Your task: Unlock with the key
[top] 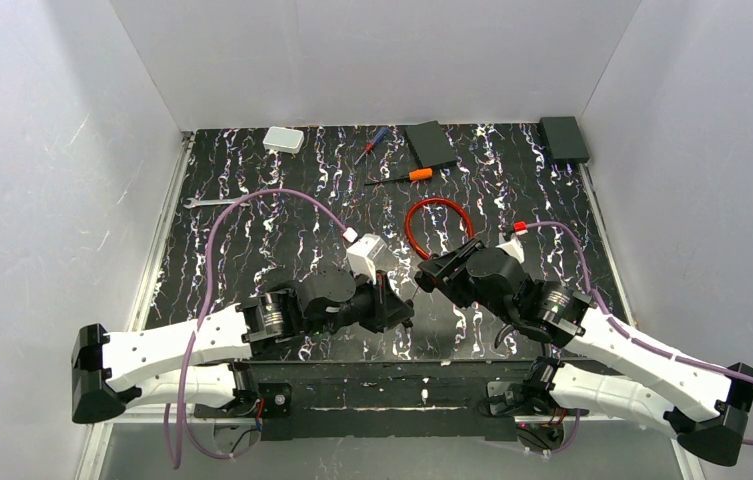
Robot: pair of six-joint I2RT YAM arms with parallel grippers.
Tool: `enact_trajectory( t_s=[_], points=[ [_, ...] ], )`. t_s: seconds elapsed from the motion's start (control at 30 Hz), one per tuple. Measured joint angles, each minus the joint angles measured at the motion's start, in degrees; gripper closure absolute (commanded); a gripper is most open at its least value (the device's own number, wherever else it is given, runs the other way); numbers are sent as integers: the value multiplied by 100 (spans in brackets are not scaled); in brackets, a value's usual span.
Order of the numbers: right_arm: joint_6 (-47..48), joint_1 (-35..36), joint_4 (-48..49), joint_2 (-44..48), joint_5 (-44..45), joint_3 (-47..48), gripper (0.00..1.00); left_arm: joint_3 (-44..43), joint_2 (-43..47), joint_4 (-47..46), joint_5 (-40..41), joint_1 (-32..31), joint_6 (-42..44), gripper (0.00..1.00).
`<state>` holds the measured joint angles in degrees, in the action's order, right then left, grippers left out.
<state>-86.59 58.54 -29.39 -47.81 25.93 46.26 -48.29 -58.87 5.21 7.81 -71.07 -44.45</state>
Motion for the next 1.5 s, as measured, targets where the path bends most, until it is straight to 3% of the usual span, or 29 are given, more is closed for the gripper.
enact_trajectory(
  t_s=[1.5],
  points=[
    [219, -9, 973, 133, -61, -470, 99, 0, -444, -326, -334, 518, -472, 100]
  ],
)
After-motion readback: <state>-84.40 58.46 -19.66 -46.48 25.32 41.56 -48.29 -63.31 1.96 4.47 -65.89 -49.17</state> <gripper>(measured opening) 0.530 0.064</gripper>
